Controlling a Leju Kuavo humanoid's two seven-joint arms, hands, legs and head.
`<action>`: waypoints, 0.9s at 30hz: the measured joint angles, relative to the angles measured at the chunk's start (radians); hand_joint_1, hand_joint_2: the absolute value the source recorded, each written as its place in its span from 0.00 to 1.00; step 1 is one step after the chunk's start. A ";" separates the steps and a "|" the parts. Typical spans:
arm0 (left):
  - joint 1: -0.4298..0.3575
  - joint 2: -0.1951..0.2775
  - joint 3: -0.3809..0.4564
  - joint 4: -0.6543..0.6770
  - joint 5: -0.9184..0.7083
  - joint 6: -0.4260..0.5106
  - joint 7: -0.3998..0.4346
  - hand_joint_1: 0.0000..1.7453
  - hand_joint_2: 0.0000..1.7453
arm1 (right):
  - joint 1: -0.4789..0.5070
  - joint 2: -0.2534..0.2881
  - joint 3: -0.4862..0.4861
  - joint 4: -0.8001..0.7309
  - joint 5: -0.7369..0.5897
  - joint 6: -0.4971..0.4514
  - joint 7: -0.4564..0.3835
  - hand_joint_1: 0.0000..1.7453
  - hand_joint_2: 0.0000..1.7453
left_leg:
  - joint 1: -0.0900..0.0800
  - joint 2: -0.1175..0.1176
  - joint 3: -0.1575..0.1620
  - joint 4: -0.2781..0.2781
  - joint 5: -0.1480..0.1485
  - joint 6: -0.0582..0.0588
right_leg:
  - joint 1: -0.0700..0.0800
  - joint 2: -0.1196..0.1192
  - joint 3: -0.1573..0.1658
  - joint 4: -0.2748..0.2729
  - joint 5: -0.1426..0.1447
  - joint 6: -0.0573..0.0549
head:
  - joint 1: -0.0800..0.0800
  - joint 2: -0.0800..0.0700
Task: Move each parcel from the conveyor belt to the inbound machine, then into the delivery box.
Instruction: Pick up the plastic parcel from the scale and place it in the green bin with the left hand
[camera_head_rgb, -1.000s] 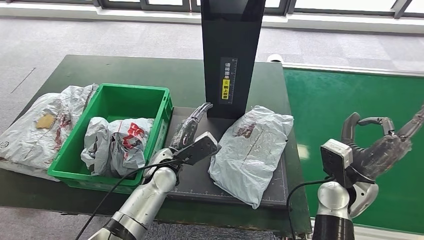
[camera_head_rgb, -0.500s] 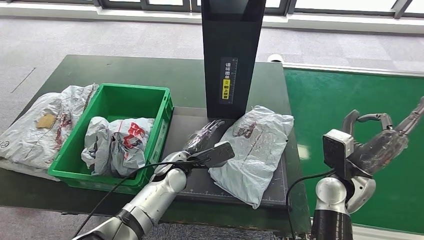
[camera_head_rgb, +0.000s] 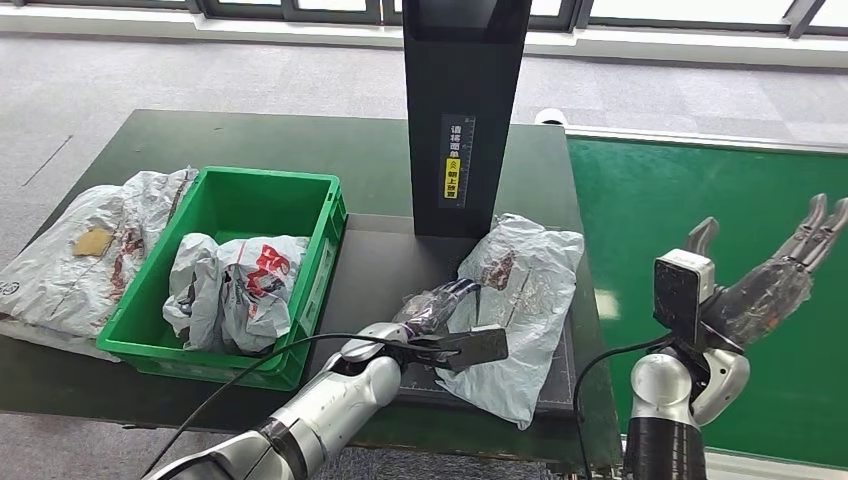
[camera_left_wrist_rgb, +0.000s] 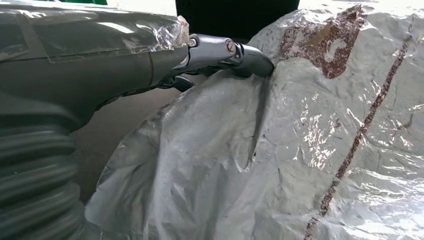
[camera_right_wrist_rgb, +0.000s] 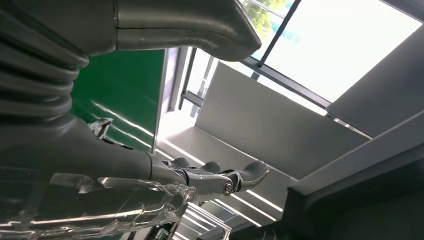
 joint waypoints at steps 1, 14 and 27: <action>-0.001 0.000 -0.011 0.002 0.006 0.000 0.002 0.00 1.00 | 0.000 -0.002 -0.003 0.003 -0.003 0.000 0.008 0.00 0.00 | 0.000 0.000 0.000 0.000 0.000 0.000 | 0.000 0.000 0.000 0.000 0.000 0.000 | 0.000 0.000; -0.005 -0.002 -0.105 0.012 0.055 -0.005 0.020 1.00 1.00 | -0.010 -0.025 -0.040 0.063 -0.020 0.001 0.020 0.00 0.00 | 0.000 0.000 0.000 0.000 0.000 0.000 | 0.000 0.000 0.000 0.000 0.000 0.000 | 0.000 0.000; -0.020 -0.004 -0.225 0.031 0.052 0.033 0.078 1.00 1.00 | -0.020 -0.035 -0.047 0.100 -0.030 0.002 0.010 0.00 0.00 | 0.000 0.000 0.000 0.000 0.000 0.000 | 0.000 0.000 0.000 0.000 0.000 0.000 | 0.000 0.000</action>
